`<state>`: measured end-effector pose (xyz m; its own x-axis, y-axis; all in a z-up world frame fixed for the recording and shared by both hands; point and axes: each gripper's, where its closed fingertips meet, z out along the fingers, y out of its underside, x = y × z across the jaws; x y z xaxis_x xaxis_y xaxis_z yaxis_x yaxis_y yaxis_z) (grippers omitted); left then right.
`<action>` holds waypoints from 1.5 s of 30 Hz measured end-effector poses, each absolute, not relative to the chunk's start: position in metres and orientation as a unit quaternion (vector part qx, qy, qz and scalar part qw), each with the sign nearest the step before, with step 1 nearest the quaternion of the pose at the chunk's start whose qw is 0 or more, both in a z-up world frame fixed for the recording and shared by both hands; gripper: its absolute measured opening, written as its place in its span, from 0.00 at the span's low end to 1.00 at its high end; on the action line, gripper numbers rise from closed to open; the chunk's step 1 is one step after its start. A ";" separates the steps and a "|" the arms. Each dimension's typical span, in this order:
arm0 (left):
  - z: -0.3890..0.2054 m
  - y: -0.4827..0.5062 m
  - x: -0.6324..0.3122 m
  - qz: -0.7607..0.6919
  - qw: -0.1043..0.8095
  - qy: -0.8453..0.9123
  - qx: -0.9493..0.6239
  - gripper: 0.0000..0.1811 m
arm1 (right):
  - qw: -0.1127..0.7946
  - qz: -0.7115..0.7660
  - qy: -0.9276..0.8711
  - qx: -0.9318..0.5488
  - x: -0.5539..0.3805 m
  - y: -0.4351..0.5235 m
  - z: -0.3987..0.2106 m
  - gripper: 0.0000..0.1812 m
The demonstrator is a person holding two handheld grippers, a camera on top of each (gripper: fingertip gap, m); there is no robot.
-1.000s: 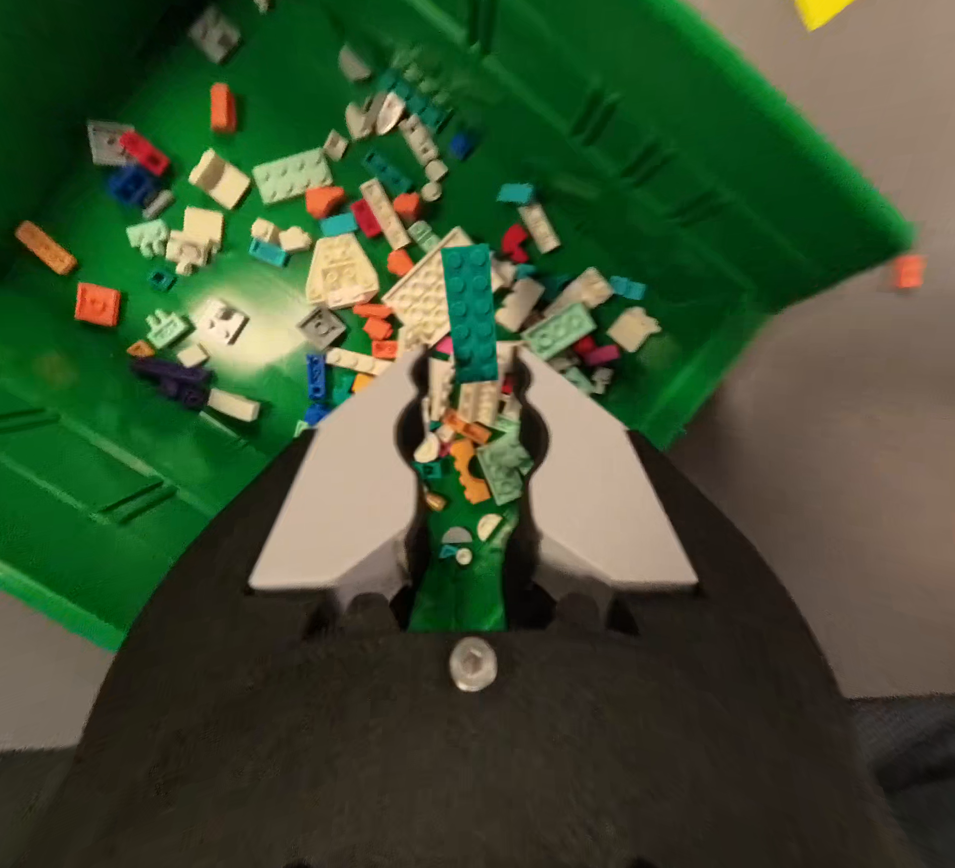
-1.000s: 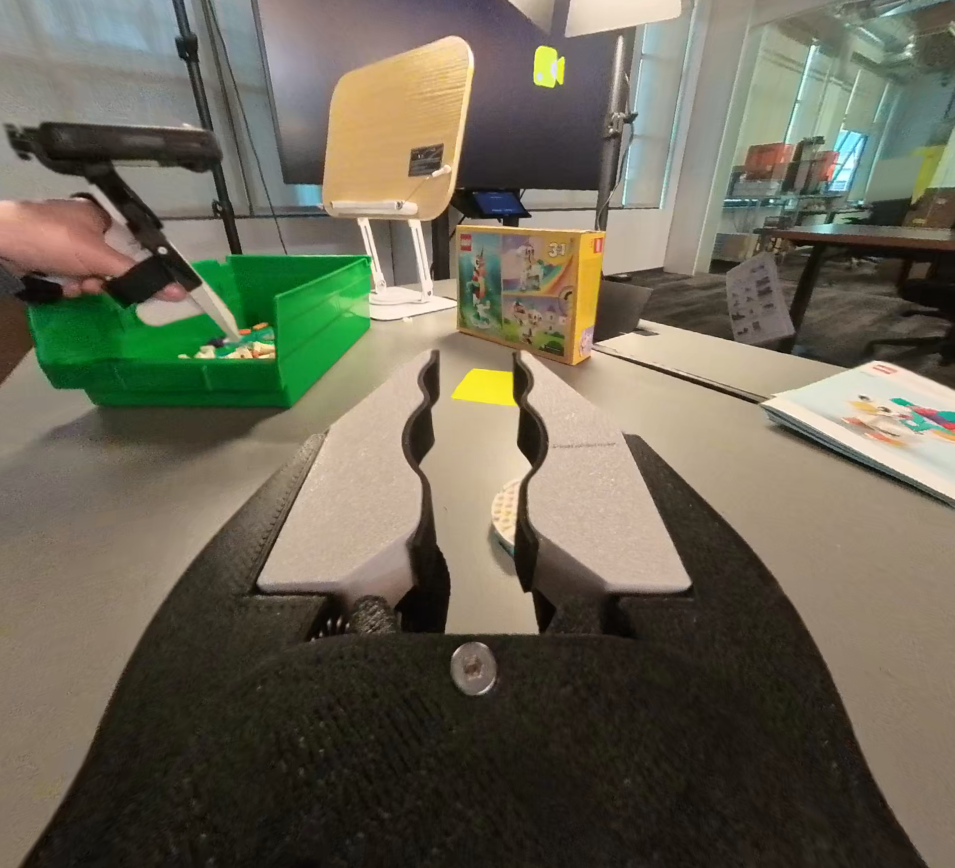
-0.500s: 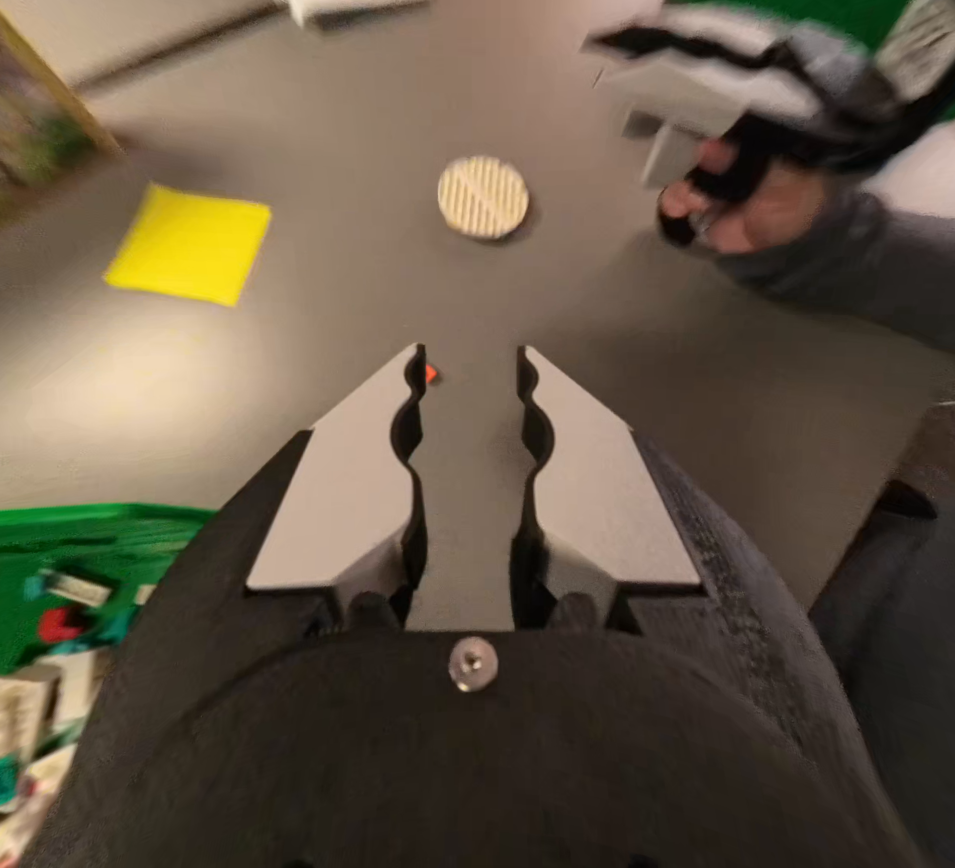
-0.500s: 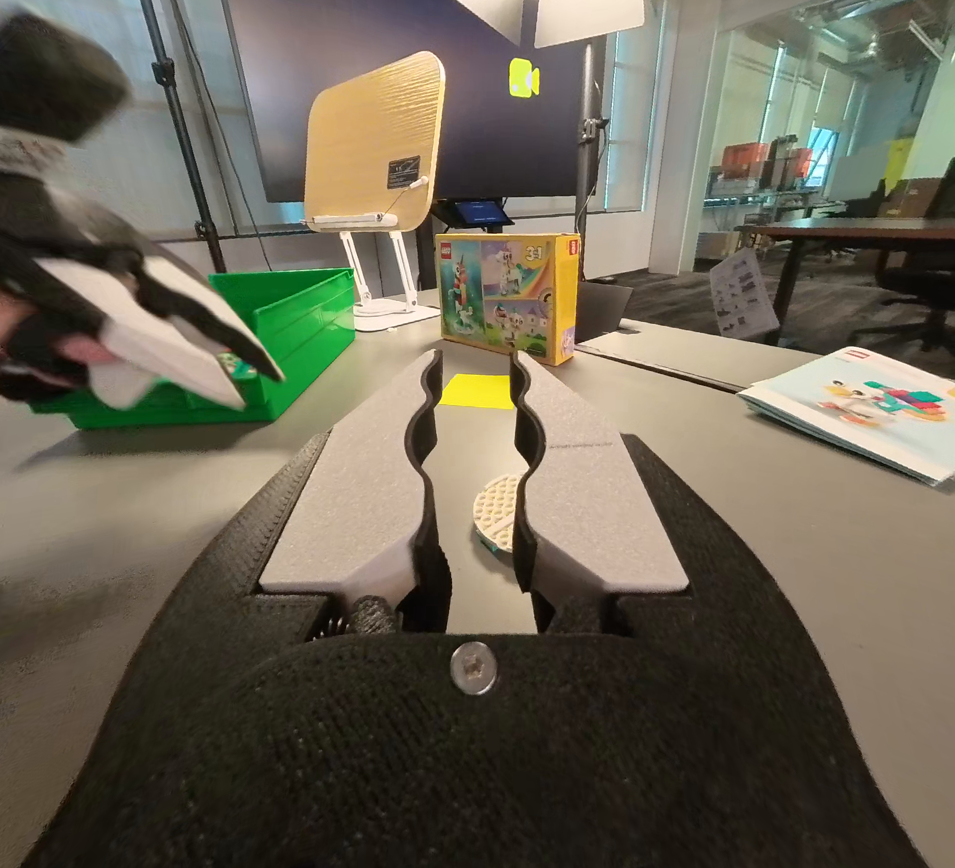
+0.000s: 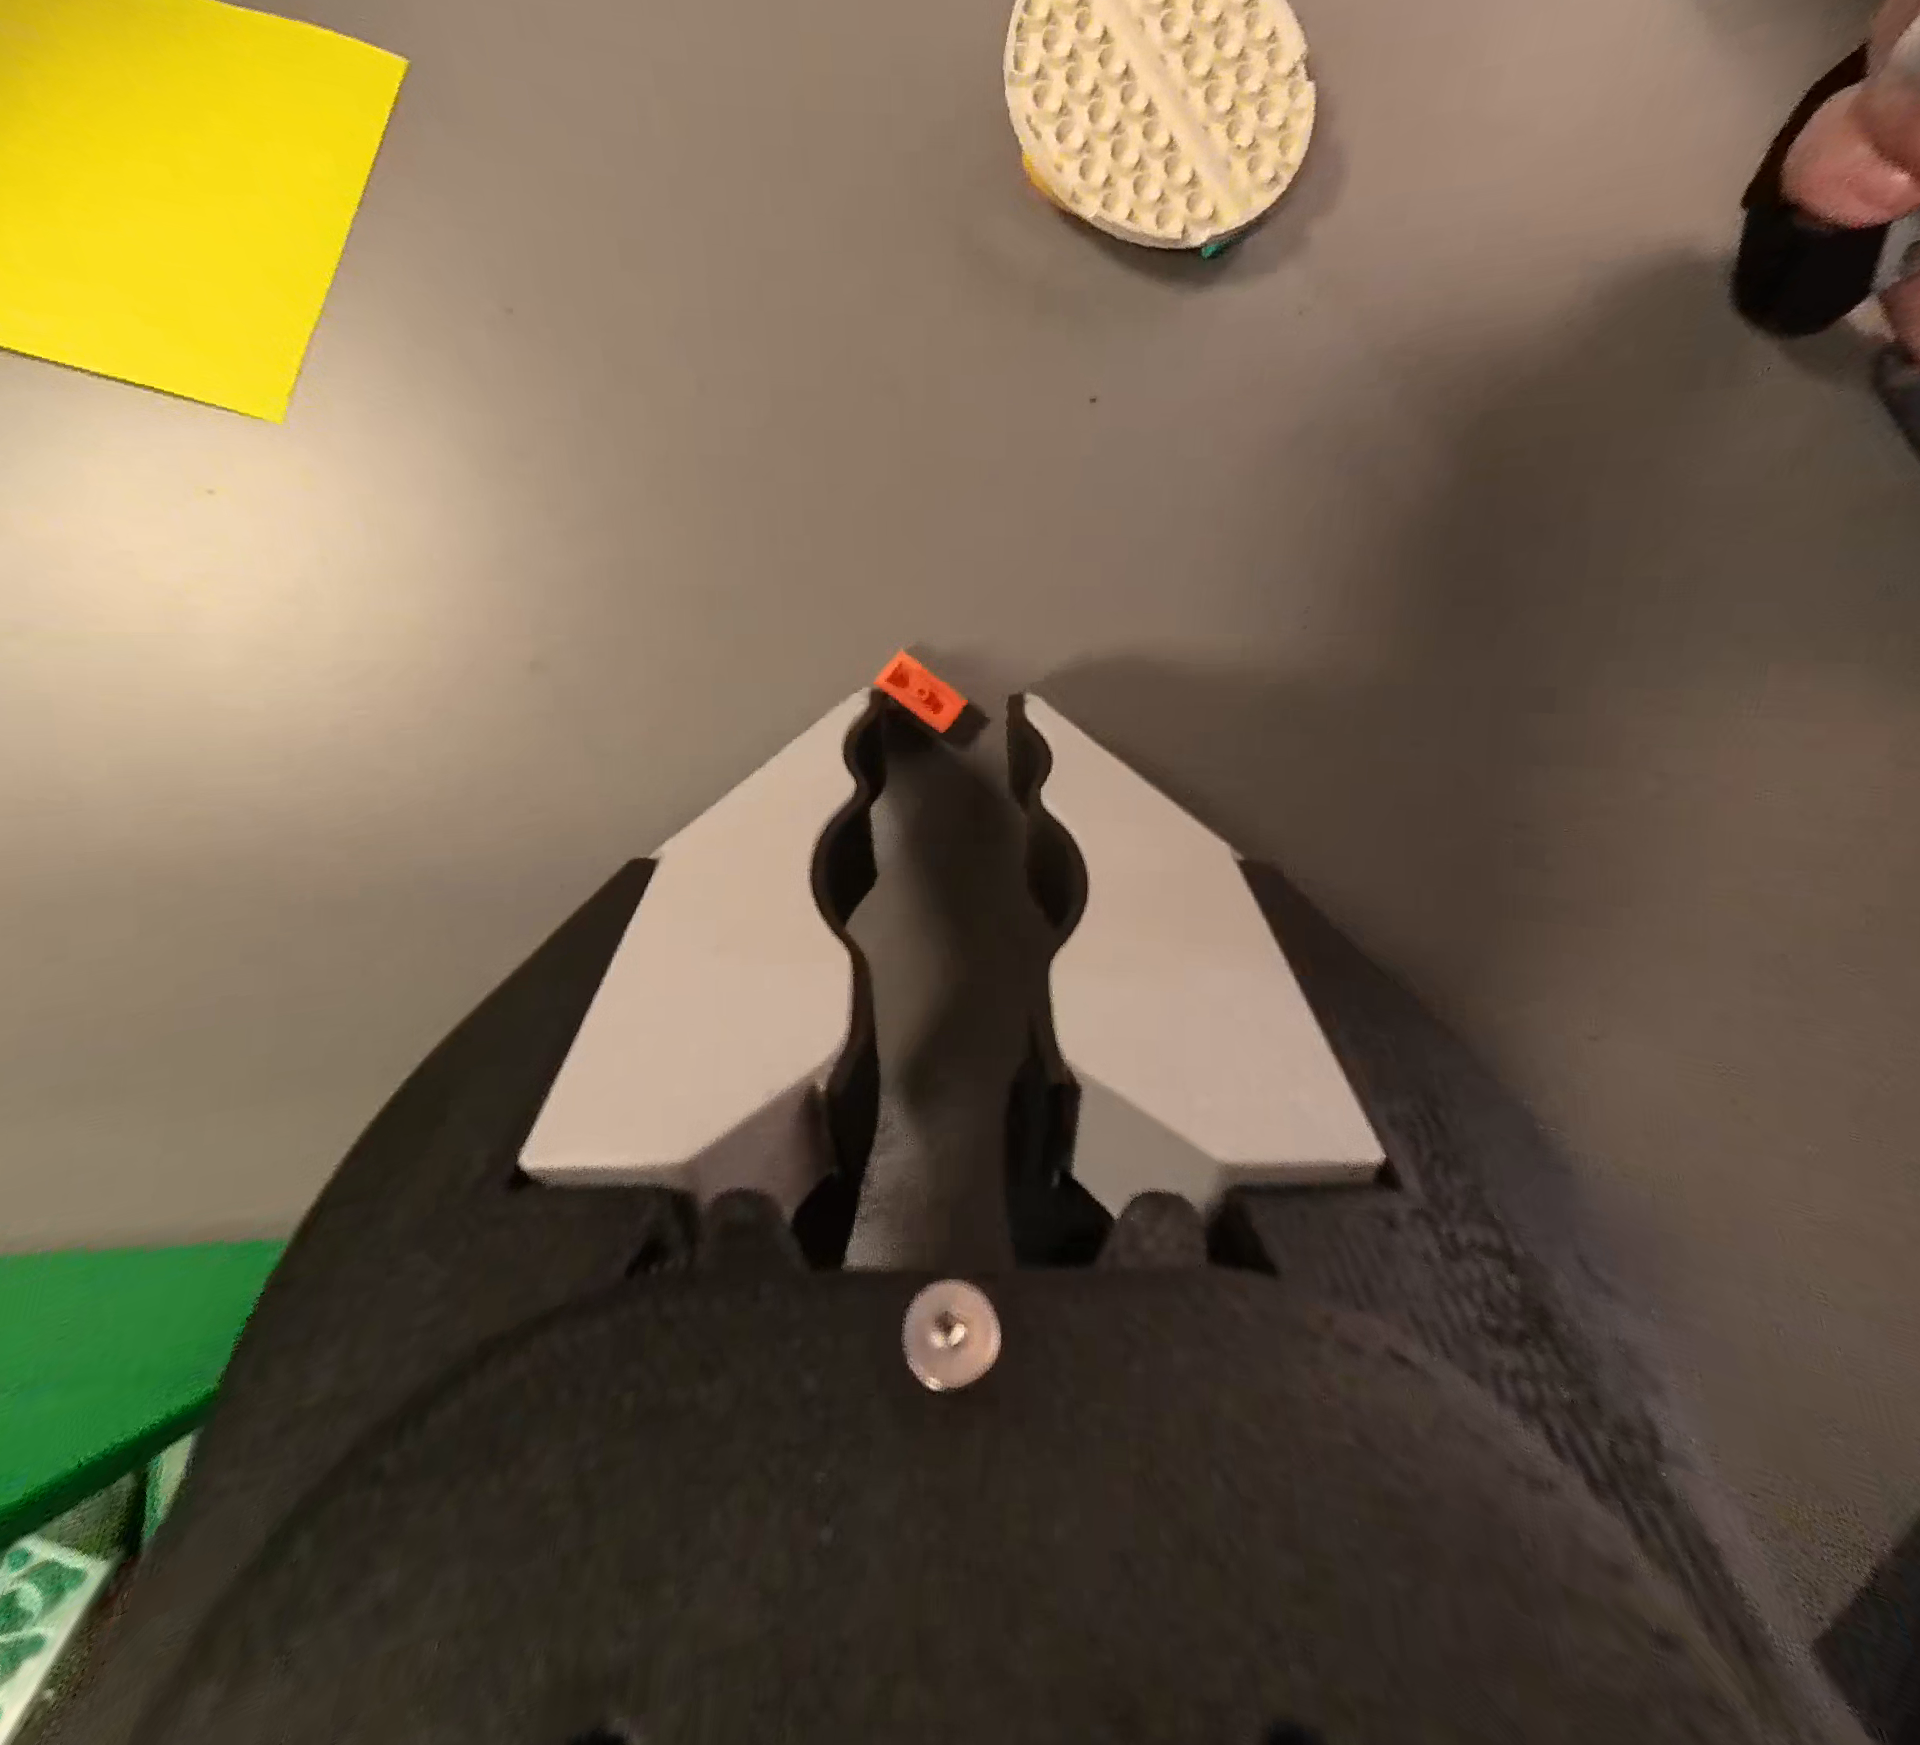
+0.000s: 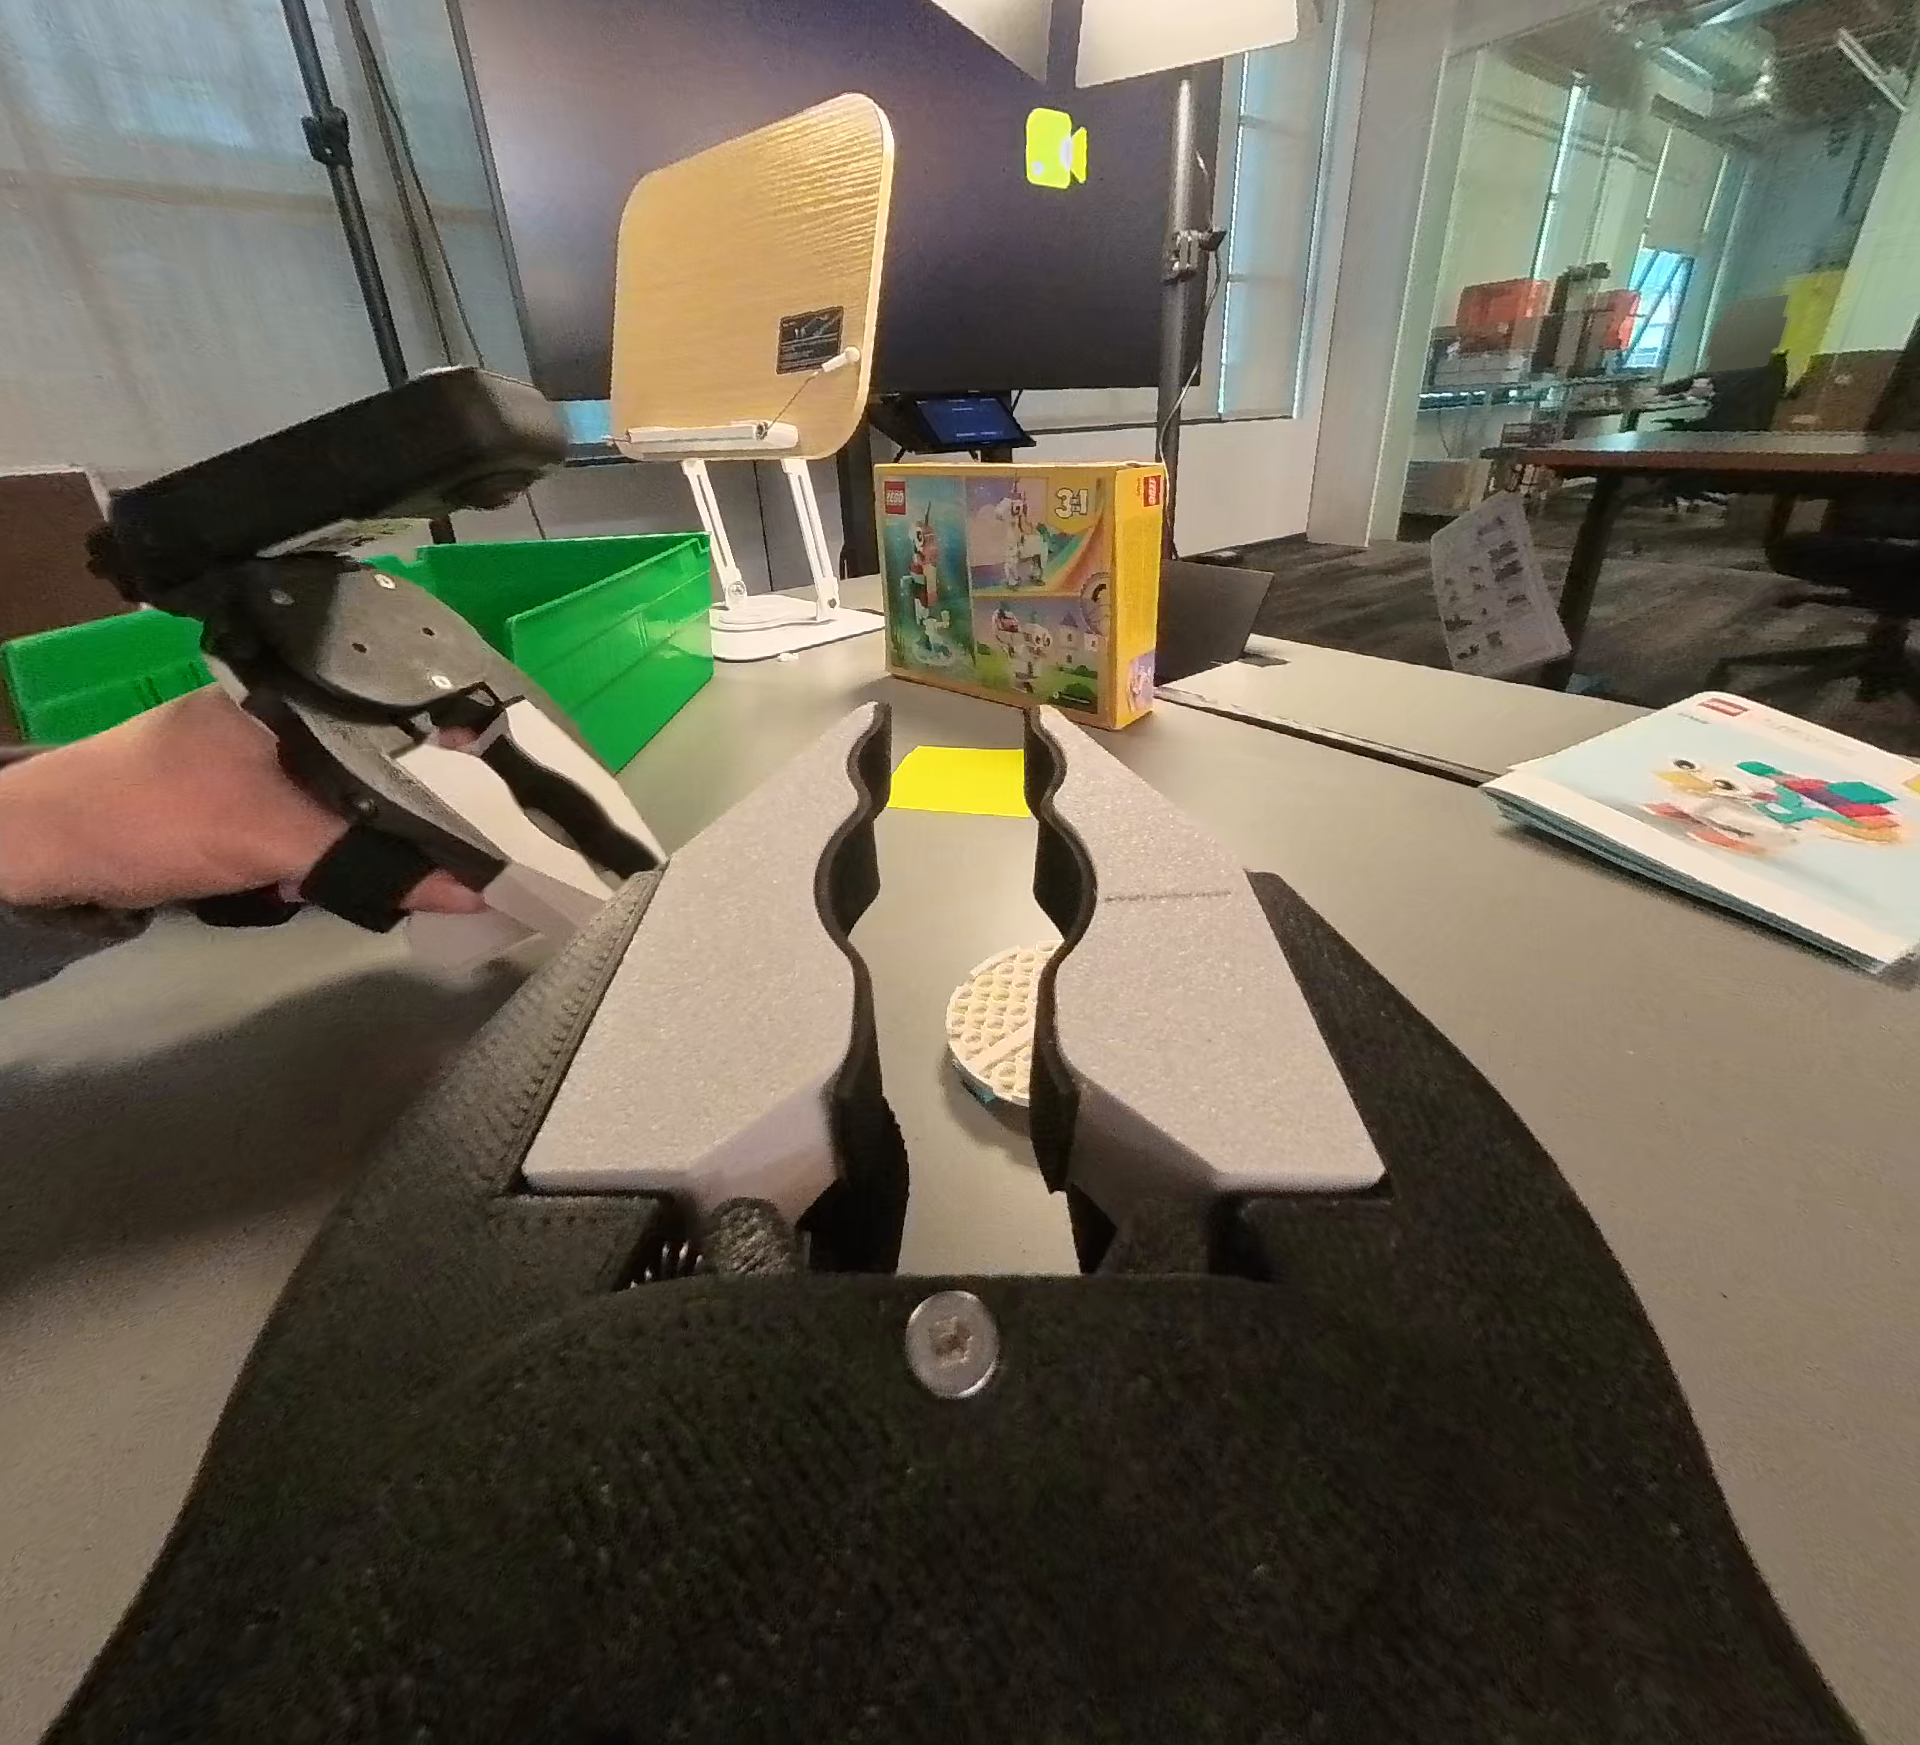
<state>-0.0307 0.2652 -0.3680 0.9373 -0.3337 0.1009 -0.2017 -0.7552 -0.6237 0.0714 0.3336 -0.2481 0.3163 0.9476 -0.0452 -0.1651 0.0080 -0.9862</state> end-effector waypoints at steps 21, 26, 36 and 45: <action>-0.302 0.144 -0.249 0.063 0.271 -0.140 -0.950 0.13 | 0.359 0.312 -0.533 -0.699 0.055 0.360 -0.349 0.47; -0.328 0.141 -0.250 0.058 0.207 -0.179 -0.960 0.50 | 0.333 0.290 -0.530 -0.724 0.043 0.362 -0.361 0.50; -0.191 0.225 -0.053 0.000 0.595 0.183 -0.782 0.37 | 0.345 0.275 -0.555 -0.705 0.033 0.353 -0.361 0.36; -0.263 0.305 0.039 -0.234 0.566 0.261 -0.746 0.41 | 0.606 0.203 -0.635 -0.434 0.037 0.322 -0.292 0.35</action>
<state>0.0389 0.3052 -0.2626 0.7539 -0.6549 0.0526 -0.1252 -0.2218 -0.9670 0.0375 0.3216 -0.2922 0.1106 0.7969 0.5939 0.3061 0.5412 -0.7832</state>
